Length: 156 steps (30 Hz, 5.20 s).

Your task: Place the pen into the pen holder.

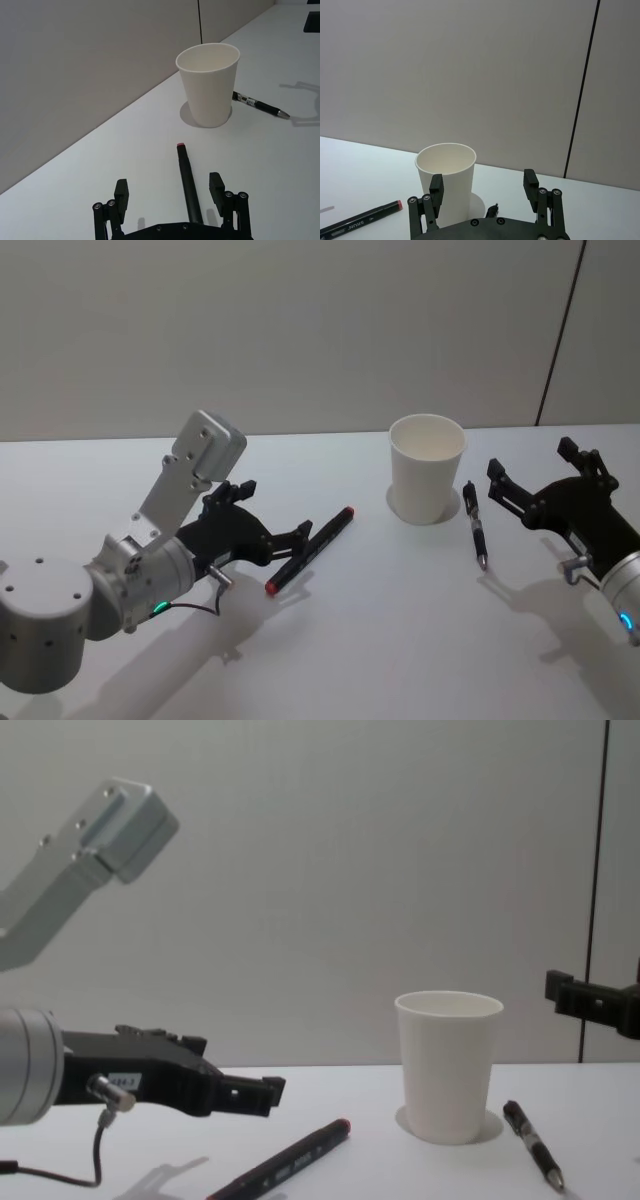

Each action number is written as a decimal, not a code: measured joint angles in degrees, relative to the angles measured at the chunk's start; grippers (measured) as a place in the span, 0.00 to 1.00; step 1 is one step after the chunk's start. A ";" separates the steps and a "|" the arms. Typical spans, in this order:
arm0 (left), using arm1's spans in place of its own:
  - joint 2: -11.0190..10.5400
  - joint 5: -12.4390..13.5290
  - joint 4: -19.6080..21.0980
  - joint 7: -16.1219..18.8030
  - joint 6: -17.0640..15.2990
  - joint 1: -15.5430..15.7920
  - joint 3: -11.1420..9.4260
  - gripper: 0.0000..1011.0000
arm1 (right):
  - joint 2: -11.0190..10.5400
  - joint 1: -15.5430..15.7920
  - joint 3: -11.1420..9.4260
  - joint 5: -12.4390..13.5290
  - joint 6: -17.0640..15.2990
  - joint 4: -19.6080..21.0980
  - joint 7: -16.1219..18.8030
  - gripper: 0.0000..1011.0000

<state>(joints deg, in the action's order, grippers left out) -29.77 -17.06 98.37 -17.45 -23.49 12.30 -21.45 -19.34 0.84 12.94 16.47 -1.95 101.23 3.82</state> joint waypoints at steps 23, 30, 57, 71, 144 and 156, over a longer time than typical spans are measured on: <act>3.54 -0.97 -2.86 -0.84 -8.56 2.58 -1.18 0.99 | 0.00 0.00 0.00 0.00 0.00 0.00 0.00 0.99; 4.23 0.24 -3.90 -2.35 -9.76 3.43 -1.68 0.99 | 0.00 0.00 0.00 0.00 0.00 0.00 0.00 0.99; 7.09 5.25 -8.12 -5.44 -12.01 6.47 -3.57 0.99 | 0.00 0.00 0.00 0.00 0.00 0.00 0.00 0.99; 8.09 4.90 -9.12 -4.72 -13.87 7.09 -3.76 0.99 | 0.00 0.00 0.00 0.00 0.00 0.00 0.00 0.99; 8.69 0.57 -9.50 -0.62 -11.51 6.66 -2.65 0.18 | 0.00 0.00 0.00 0.00 0.00 0.00 0.00 0.99; 7.10 -4.96 -6.97 1.95 -2.51 5.04 -0.32 0.18 | 0.00 0.00 0.00 0.00 0.00 0.00 0.00 0.99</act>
<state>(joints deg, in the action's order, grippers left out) -22.67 -22.02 91.40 -15.51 -26.00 17.34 -21.77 -19.34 0.84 12.94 16.46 -1.95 101.23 3.82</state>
